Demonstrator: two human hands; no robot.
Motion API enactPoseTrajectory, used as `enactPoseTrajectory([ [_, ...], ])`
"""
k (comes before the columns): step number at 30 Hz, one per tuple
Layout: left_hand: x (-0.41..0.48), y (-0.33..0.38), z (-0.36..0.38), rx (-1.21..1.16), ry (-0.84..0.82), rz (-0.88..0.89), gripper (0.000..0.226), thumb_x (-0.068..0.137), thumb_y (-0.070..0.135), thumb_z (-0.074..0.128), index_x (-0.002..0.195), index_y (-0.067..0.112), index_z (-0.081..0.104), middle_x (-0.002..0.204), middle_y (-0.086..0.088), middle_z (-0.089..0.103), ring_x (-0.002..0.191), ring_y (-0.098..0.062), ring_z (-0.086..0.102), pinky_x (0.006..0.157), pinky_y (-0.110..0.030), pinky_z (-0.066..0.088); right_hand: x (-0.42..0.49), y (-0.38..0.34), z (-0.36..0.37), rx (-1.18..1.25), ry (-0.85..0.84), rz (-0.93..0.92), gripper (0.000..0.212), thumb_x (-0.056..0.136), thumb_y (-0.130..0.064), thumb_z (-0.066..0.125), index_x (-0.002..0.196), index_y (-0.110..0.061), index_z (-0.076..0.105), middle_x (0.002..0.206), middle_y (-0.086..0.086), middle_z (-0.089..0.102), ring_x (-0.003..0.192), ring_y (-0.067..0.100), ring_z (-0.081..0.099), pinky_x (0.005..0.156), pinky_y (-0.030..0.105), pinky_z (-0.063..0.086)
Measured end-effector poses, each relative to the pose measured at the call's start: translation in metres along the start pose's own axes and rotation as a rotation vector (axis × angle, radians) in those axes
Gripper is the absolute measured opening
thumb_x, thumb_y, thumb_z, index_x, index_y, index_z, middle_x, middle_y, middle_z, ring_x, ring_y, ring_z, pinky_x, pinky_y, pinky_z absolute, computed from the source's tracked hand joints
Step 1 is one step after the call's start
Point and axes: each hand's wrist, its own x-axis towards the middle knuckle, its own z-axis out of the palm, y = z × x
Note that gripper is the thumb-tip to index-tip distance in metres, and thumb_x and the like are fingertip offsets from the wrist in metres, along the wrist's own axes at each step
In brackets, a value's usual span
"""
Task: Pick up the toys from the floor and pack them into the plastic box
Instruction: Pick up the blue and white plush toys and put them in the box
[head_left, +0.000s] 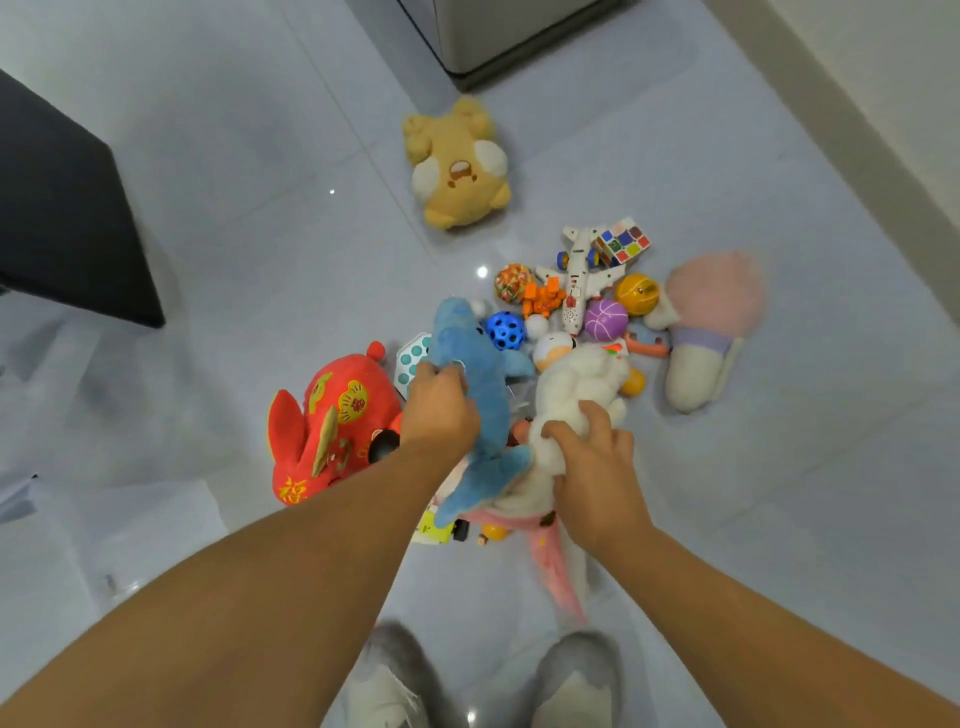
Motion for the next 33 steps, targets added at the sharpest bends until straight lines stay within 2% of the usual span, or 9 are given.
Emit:
enactPoseTrajectory([
  [3, 0.005, 0.001, 0.011, 0.039, -0.055, -0.108, 0.043, 0.080, 0.039, 0.071, 0.112, 0.023, 0.049, 0.134, -0.016, 0.032, 0.112, -0.035, 0.047, 0.086, -0.046, 0.051, 0.006, 0.002, 0.010, 0.007, -0.028, 0.025, 0.055, 0.081, 0.000, 0.052, 0.127, -0.030, 0.049, 0.151, 0.006, 0.015, 0.111, 0.033, 0.031, 0.094, 0.038, 0.039],
  [5, 0.009, 0.003, 0.024, -0.009, -0.083, -0.124, 0.062, 0.073, 0.048, 0.075, 0.117, 0.029, 0.036, 0.140, -0.020, 0.022, 0.107, -0.041, 0.052, 0.083, -0.045, 0.052, 0.011, 0.006, 0.018, 0.024, -0.022, 0.008, 0.054, 0.081, -0.002, 0.054, 0.127, -0.031, 0.049, 0.153, 0.006, 0.014, 0.116, 0.035, 0.029, 0.098, 0.041, 0.040],
  [8, 0.014, -0.001, 0.048, -0.061, -0.071, -0.114, 0.074, 0.072, 0.040, 0.077, 0.124, 0.029, 0.024, 0.138, -0.023, 0.021, 0.097, -0.045, 0.057, 0.082, -0.049, 0.053, 0.019, 0.008, 0.030, 0.018, -0.031, -0.014, 0.052, 0.082, -0.004, 0.055, 0.127, -0.031, 0.050, 0.155, 0.007, 0.014, 0.119, 0.036, 0.028, 0.101, 0.042, 0.039],
  [13, 0.007, -0.007, 0.044, -0.137, 0.085, 0.026, 0.060, 0.073, 0.017, 0.072, 0.118, 0.025, 0.034, 0.123, -0.013, 0.030, 0.101, -0.039, 0.050, 0.080, -0.049, 0.052, 0.025, 0.002, 0.024, 0.048, 0.003, -0.086, 0.050, 0.081, -0.001, 0.055, 0.125, -0.026, 0.055, 0.155, 0.008, 0.020, 0.120, 0.034, 0.029, 0.101, 0.038, 0.034],
  [20, -0.058, -0.008, -0.067, -0.242, 0.142, 0.153, 0.057, 0.071, 0.027, 0.074, 0.115, 0.025, 0.038, 0.121, -0.007, 0.034, 0.095, -0.029, 0.052, 0.062, -0.042, 0.054, -0.019, -0.034, -0.054, -0.016, 0.019, -0.056, 0.053, 0.076, 0.006, 0.060, 0.123, -0.019, 0.058, 0.150, 0.016, 0.029, 0.121, 0.044, 0.035, 0.100, 0.042, 0.034],
  [25, -0.152, -0.052, -0.153, -0.421, 0.161, 0.063, 0.059, 0.067, 0.022, 0.075, 0.115, 0.024, 0.041, 0.123, -0.003, 0.037, 0.099, -0.023, 0.052, 0.077, -0.035, 0.053, -0.070, -0.103, -0.098, -0.060, 0.004, -0.050, 0.057, 0.071, 0.010, 0.059, 0.120, -0.018, 0.061, 0.149, 0.016, 0.032, 0.121, 0.044, 0.035, 0.100, 0.047, 0.037],
  [29, -0.234, -0.112, -0.217, -0.591, 0.249, -0.052, 0.062, 0.067, 0.017, 0.079, 0.112, 0.031, 0.039, 0.122, 0.002, 0.038, 0.103, 0.001, 0.047, 0.082, -0.003, 0.038, -0.103, -0.184, -0.106, -0.142, -0.021, -0.148, 0.063, 0.059, 0.011, 0.063, 0.113, -0.023, 0.064, 0.146, 0.015, 0.039, 0.112, 0.046, 0.041, 0.088, 0.054, 0.047],
  [31, -0.272, -0.148, -0.244, -0.622, 0.320, -0.106, 0.063, 0.067, 0.015, 0.079, 0.111, 0.033, 0.038, 0.118, 0.004, 0.038, 0.106, 0.008, 0.044, 0.083, -0.001, 0.035, -0.120, -0.234, -0.105, -0.134, -0.038, -0.215, 0.065, 0.056, 0.010, 0.063, 0.111, -0.026, 0.064, 0.145, 0.012, 0.041, 0.112, 0.044, 0.041, 0.085, 0.054, 0.047],
  [33, -0.307, -0.188, -0.262, -0.617, 0.364, -0.192, 0.063, 0.068, 0.016, 0.079, 0.112, 0.034, 0.038, 0.119, 0.004, 0.037, 0.106, 0.007, 0.044, 0.084, -0.007, 0.038, -0.140, -0.284, -0.097, -0.088, -0.077, -0.303, 0.065, 0.058, 0.008, 0.064, 0.111, -0.029, 0.065, 0.146, 0.009, 0.041, 0.114, 0.040, 0.039, 0.087, 0.052, 0.046],
])
